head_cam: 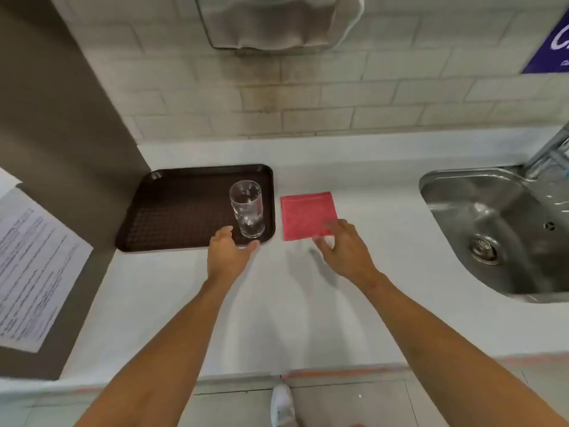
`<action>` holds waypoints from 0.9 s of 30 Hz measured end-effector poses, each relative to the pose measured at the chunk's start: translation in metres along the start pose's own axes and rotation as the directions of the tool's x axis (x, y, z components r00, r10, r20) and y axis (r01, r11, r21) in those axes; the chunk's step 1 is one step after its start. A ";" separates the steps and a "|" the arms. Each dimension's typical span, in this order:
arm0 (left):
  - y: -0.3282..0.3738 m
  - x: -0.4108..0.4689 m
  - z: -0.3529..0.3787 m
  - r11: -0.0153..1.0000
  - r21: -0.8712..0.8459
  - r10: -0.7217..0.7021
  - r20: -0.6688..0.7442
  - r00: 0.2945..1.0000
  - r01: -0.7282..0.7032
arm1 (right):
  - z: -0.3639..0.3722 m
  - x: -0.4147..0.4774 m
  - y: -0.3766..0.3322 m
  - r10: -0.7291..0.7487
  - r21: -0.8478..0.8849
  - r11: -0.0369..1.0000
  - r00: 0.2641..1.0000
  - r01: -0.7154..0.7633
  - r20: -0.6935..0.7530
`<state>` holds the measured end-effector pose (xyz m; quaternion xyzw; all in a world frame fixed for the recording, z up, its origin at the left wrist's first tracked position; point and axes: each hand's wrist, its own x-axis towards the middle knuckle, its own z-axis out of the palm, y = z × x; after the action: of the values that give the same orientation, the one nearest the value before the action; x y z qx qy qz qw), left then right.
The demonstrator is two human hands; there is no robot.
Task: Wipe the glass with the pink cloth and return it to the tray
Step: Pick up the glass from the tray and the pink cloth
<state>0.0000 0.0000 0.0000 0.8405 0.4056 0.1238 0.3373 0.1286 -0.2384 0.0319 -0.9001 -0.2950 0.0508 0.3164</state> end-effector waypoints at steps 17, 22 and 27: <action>0.019 0.056 0.038 0.991 -0.092 -0.103 -0.107 0.989 0.094 | 0.064 0.111 0.013 0.014 -0.430 0.898 0.973 0.088 0.229; 0.023 0.051 0.035 0.969 -0.235 -0.112 -0.134 0.985 0.079 | 0.061 0.117 0.016 -0.062 -0.492 0.851 0.967 0.182 0.249; 0.026 0.040 0.020 0.957 -0.284 -0.081 -0.087 0.993 0.053 | 0.038 0.126 0.013 0.044 -0.012 0.999 0.990 -0.043 0.137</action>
<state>0.0509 0.0095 0.0001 0.7625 0.4284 0.2097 0.4371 0.2281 -0.1548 0.0058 -0.9021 -0.2966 0.1180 0.2902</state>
